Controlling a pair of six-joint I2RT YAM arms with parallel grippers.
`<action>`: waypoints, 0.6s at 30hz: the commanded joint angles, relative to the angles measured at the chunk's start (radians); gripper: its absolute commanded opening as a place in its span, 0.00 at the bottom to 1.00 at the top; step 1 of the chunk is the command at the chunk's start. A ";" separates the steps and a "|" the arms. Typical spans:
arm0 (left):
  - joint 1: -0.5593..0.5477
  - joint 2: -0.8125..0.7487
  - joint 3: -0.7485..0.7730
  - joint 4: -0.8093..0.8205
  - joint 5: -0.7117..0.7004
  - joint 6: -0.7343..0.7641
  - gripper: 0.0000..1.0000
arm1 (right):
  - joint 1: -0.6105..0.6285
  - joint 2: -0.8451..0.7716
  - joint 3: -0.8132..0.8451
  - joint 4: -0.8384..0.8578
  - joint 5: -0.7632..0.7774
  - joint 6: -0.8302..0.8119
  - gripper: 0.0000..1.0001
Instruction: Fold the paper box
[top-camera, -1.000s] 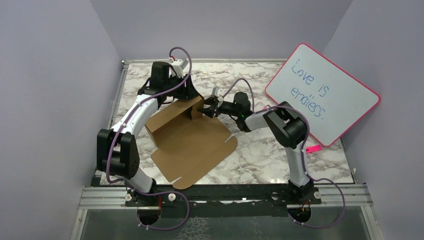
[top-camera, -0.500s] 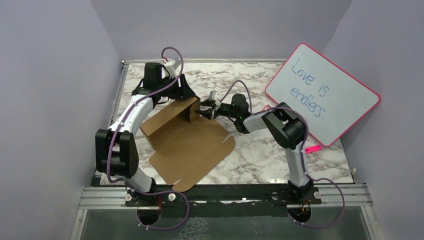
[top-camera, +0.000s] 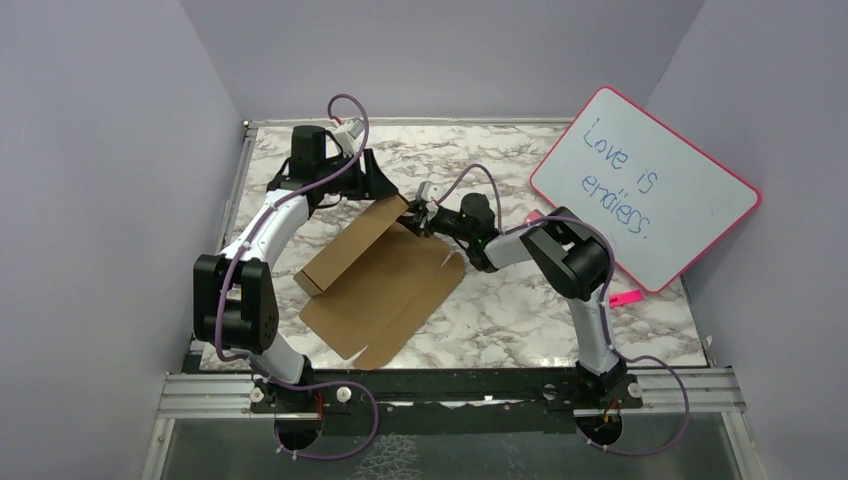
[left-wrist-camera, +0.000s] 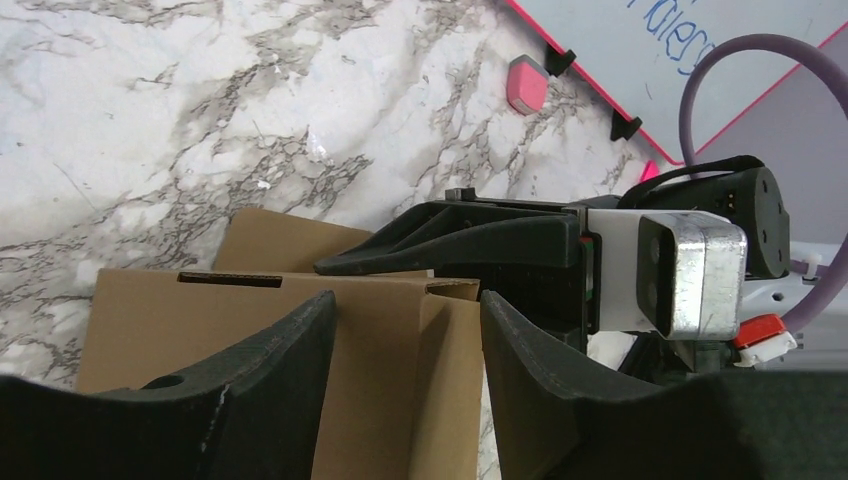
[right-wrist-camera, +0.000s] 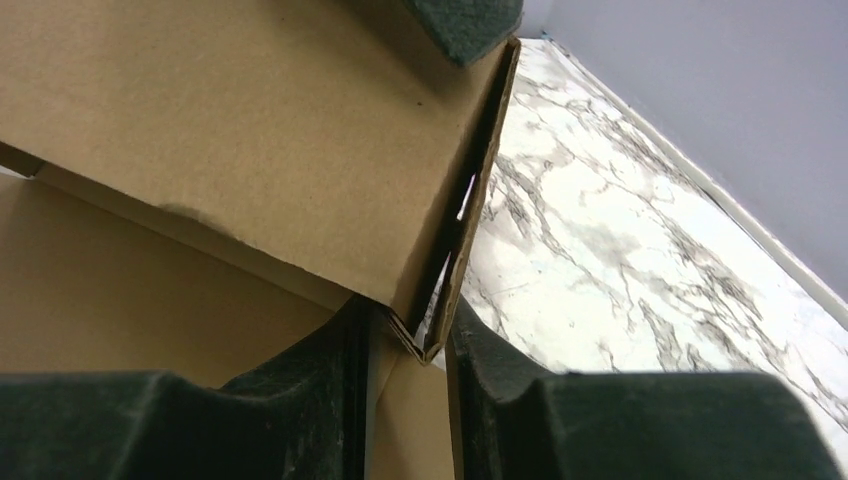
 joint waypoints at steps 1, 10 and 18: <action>-0.022 0.019 -0.021 -0.010 0.088 -0.029 0.56 | 0.015 -0.074 -0.033 0.153 0.094 0.032 0.30; -0.022 0.004 -0.024 0.003 0.121 -0.050 0.59 | 0.014 -0.258 -0.085 -0.070 0.139 0.069 0.16; -0.022 -0.026 -0.042 0.033 0.143 -0.079 0.64 | 0.025 -0.422 -0.071 -0.537 0.266 0.116 0.15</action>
